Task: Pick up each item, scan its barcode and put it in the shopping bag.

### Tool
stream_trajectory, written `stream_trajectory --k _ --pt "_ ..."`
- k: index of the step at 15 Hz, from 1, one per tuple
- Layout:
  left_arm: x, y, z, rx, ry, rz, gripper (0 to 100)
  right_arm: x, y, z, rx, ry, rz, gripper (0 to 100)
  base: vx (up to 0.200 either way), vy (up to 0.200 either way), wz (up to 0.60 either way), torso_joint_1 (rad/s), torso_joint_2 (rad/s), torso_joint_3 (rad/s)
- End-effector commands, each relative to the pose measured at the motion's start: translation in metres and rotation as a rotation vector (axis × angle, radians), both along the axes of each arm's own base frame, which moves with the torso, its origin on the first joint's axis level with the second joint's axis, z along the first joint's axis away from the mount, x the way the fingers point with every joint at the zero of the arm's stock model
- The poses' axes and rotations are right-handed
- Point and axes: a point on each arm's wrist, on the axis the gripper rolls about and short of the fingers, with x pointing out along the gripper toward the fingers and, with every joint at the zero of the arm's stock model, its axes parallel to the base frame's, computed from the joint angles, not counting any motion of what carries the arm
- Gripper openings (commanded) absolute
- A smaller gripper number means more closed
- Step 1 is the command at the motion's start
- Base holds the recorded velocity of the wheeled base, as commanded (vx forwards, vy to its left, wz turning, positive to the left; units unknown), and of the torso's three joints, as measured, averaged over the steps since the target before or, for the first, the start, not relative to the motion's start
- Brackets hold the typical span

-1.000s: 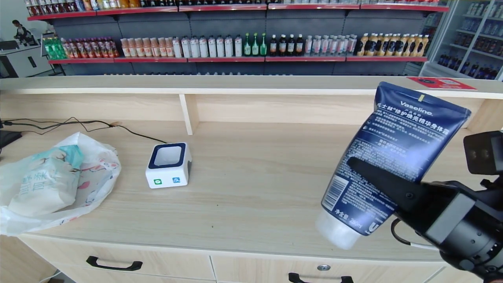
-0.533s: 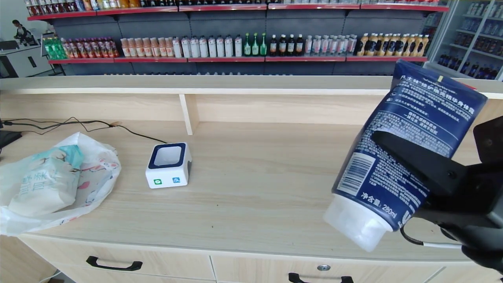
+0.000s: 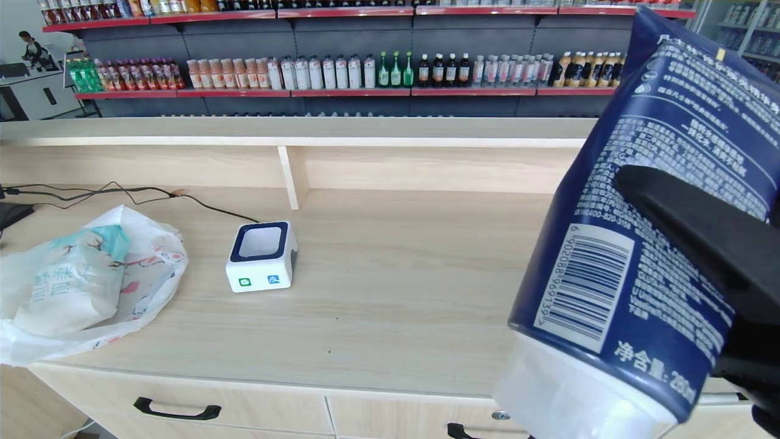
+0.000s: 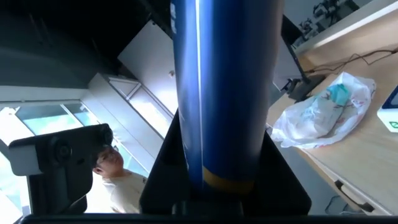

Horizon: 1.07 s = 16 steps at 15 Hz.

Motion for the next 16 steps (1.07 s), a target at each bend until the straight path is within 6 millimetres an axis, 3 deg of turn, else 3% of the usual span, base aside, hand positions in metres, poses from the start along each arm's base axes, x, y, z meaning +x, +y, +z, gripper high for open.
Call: stream_trajectory --k 1,12,16 --pt "0.0001 0.0000 0.0001 0.000 0.001 0.000 100 -0.0013 0.0028 0.0008 0.010 0.016 0.026 0 0.000 0.000 0.00 0.000 0.00 0.000" --pt "0.0001 0.0000 0.0001 0.000 0.001 0.000 100 0.0025 0.0075 0.0021 0.013 0.021 0.029 0 0.000 0.000 0.00 0.000 0.00 0.000" --pt "0.0000 0.0000 0.0002 0.000 -0.002 0.000 100 0.0047 0.0112 -0.0063 -0.046 -0.027 -0.016 0 0.000 0.000 0.00 0.000 0.00 0.000"
